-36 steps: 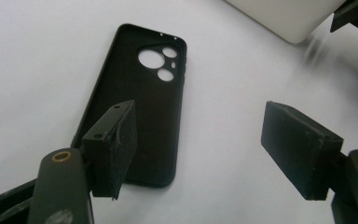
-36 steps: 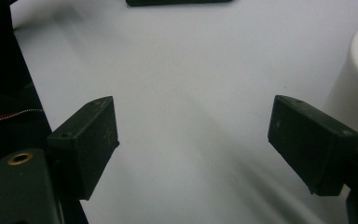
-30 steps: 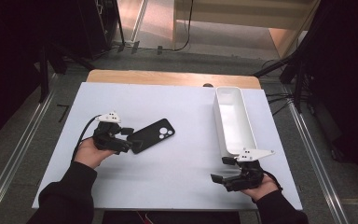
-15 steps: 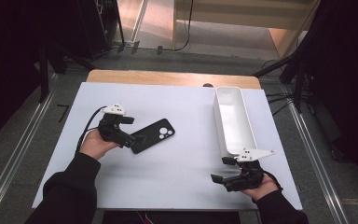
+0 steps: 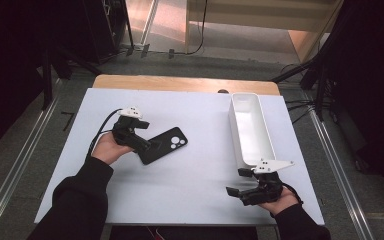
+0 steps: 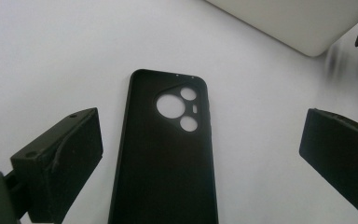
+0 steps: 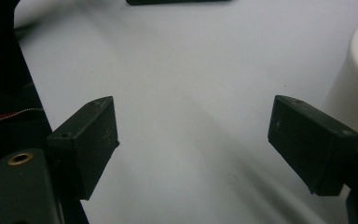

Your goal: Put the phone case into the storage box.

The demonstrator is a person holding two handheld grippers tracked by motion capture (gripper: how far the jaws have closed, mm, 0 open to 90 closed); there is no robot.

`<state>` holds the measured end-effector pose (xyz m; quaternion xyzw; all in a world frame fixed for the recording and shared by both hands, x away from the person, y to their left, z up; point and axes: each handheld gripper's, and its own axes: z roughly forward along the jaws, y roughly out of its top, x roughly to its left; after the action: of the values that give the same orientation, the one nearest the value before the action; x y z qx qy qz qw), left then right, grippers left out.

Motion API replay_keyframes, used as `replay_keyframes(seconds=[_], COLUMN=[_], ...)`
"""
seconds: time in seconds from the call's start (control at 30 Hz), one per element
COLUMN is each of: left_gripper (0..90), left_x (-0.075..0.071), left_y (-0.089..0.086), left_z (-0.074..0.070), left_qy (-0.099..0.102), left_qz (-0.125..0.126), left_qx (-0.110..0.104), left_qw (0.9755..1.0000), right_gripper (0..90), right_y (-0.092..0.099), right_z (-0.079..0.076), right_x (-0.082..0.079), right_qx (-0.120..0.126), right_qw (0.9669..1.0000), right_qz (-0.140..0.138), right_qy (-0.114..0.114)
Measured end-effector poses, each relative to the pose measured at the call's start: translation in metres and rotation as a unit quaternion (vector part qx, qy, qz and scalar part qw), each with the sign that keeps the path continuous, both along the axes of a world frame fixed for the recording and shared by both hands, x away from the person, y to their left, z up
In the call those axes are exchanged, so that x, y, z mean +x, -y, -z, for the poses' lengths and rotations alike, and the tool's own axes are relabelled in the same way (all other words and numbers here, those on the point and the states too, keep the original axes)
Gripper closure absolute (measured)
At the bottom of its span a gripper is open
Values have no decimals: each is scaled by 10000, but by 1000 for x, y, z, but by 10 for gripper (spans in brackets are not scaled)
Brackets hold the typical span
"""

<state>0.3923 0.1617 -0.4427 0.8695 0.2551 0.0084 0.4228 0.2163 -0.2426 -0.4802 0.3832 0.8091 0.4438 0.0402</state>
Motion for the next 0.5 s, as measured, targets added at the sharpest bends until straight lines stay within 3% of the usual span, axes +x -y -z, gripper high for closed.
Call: replay_keyframes(seconds=[0.13, 0.5], left_gripper=[1, 1], left_x=[5, 14], left_y=[4, 13], left_z=[1, 5], left_qy=[25, 157], left_qz=[4, -90], left_qx=[-80, -46], left_qw=[10000, 9998], right_gripper=[144, 144], right_y=[0, 0], right_z=[0, 0], right_x=[0, 0], right_qx=[3, 11], right_qw=[10000, 10000], right_qz=[-3, -4], right_qy=[0, -9])
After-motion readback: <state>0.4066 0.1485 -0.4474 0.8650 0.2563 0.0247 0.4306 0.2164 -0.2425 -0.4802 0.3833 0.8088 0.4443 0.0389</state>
